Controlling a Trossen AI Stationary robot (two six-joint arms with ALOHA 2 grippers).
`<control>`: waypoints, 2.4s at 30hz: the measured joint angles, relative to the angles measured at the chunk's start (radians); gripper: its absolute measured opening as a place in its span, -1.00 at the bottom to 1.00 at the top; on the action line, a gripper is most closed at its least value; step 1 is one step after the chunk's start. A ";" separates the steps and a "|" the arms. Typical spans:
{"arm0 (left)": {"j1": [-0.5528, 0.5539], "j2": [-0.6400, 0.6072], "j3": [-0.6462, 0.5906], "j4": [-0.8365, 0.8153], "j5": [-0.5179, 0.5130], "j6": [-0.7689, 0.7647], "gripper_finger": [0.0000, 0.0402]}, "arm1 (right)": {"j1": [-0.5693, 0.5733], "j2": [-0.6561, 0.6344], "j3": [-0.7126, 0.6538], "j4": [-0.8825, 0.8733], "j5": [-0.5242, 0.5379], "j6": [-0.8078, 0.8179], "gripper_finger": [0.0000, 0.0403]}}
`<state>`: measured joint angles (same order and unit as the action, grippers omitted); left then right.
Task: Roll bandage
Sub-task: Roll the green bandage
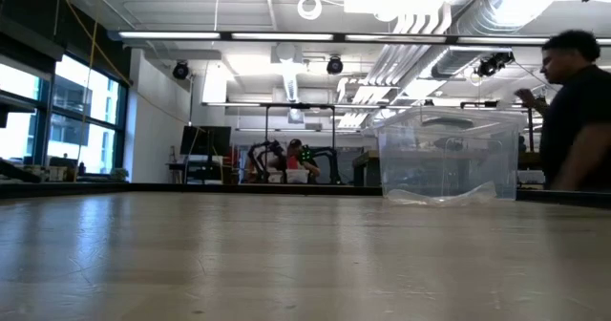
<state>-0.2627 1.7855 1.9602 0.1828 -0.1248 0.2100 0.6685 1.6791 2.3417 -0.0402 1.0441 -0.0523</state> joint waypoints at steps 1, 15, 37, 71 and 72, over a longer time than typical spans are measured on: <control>-0.006 0.000 0.000 0.017 0.001 0.000 0.09 | 0.000 0.000 0.000 0.000 0.001 0.000 -1.00; -0.019 -0.002 0.000 0.108 0.001 -0.181 -0.06 | 0.000 0.000 0.000 -0.030 0.036 -0.027 -1.00; -0.019 -0.135 0.001 -0.615 -0.018 -0.598 -0.95 | 0.000 0.001 0.000 -0.191 0.067 -0.216 -0.74; -0.083 -0.165 -0.001 -0.290 0.169 -0.786 -0.93 | -0.053 -0.007 0.000 -1.499 -0.136 0.885 -0.06; -0.083 -0.169 0.000 -0.290 0.161 -0.786 -0.93 | -0.053 -0.003 0.000 -1.505 -0.154 0.884 -0.01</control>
<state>-0.3462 1.6168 1.9598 -0.1070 0.0362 -0.5762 0.6151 1.6764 2.3413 -1.5455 0.8896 0.8318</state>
